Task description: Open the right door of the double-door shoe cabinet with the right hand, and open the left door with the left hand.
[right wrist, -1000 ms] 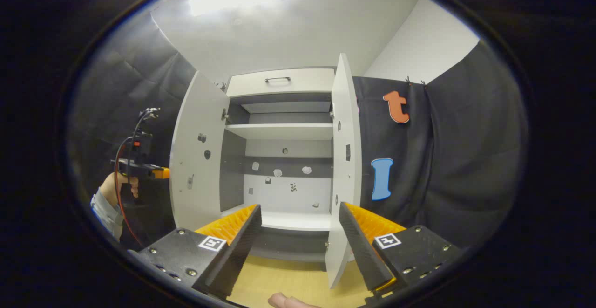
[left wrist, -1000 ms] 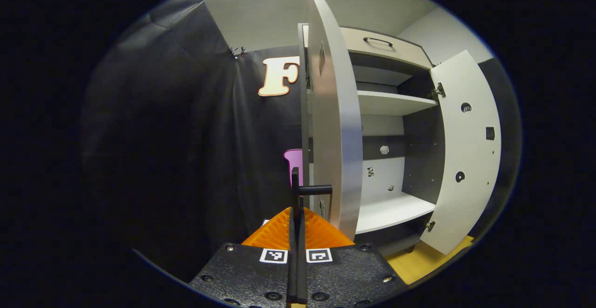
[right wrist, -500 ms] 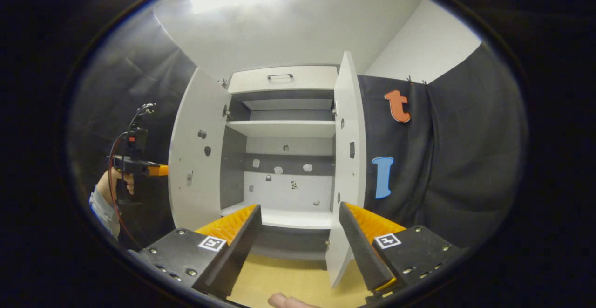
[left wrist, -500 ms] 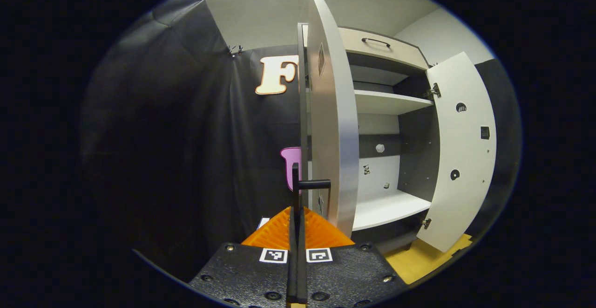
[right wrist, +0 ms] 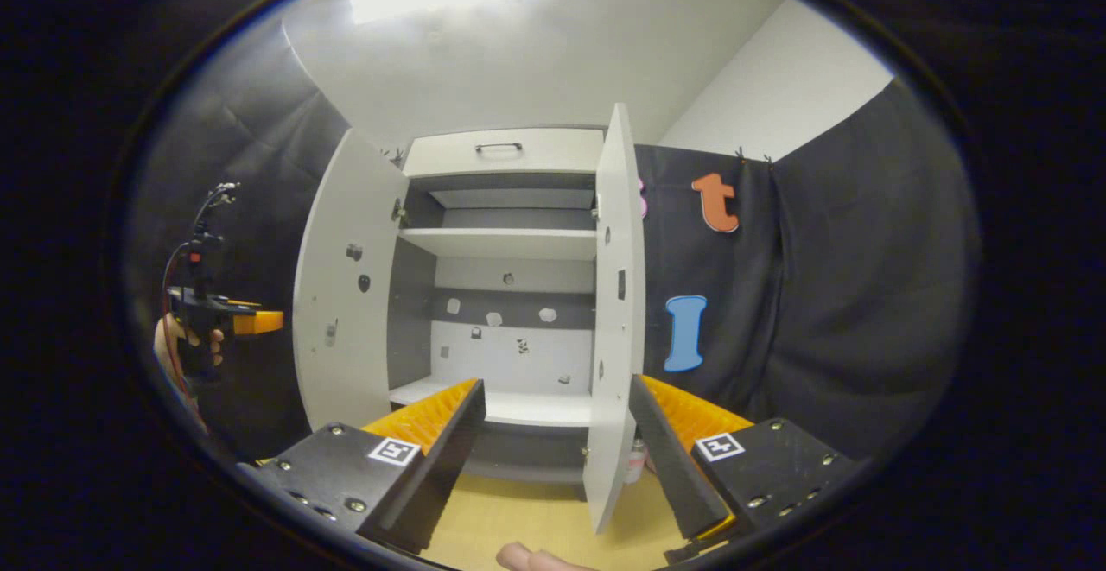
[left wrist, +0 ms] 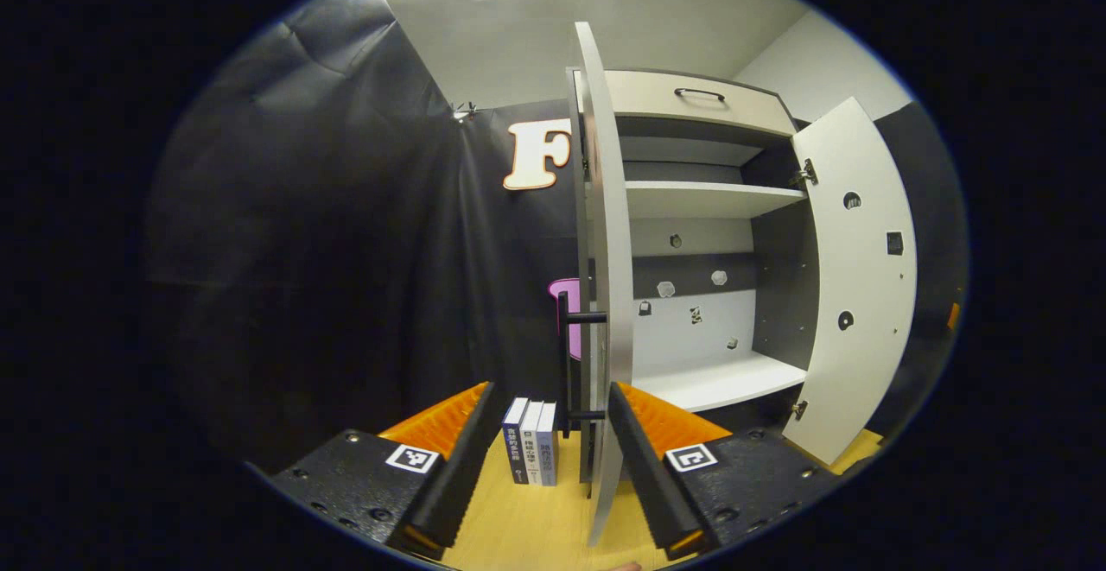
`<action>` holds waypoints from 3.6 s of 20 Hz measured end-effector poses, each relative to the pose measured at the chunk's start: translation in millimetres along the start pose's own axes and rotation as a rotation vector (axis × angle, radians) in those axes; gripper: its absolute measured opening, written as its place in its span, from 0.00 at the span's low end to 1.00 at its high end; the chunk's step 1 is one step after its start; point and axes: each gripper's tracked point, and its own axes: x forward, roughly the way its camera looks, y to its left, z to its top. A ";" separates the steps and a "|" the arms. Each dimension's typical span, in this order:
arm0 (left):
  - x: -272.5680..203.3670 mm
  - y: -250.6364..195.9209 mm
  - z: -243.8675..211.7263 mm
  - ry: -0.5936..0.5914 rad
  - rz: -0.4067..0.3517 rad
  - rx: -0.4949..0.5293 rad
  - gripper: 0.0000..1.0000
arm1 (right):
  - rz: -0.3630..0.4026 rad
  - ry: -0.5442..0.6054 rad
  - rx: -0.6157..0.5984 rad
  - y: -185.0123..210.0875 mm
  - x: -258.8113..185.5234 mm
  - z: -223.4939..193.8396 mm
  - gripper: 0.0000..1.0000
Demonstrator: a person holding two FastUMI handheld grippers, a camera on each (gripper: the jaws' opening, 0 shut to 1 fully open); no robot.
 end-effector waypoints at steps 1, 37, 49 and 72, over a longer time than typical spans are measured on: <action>-9.6 -1.7 -2.6 0.006 0.010 -0.014 0.84 | -0.006 0.003 0.004 -1.9 -1.0 0.5 0.96; -117.9 -117.2 -13.9 -0.043 -0.048 -0.028 0.97 | -0.059 0.125 0.015 -40.3 -26.3 -24.4 0.99; -123.4 -123.3 -14.4 -0.064 -0.057 -0.047 0.96 | -0.032 0.105 -0.006 -26.7 -36.9 -20.9 1.00; -127.5 -144.1 -8.1 -0.092 -0.086 -0.040 0.96 | -0.026 0.093 0.004 -31.0 -44.1 -20.6 1.00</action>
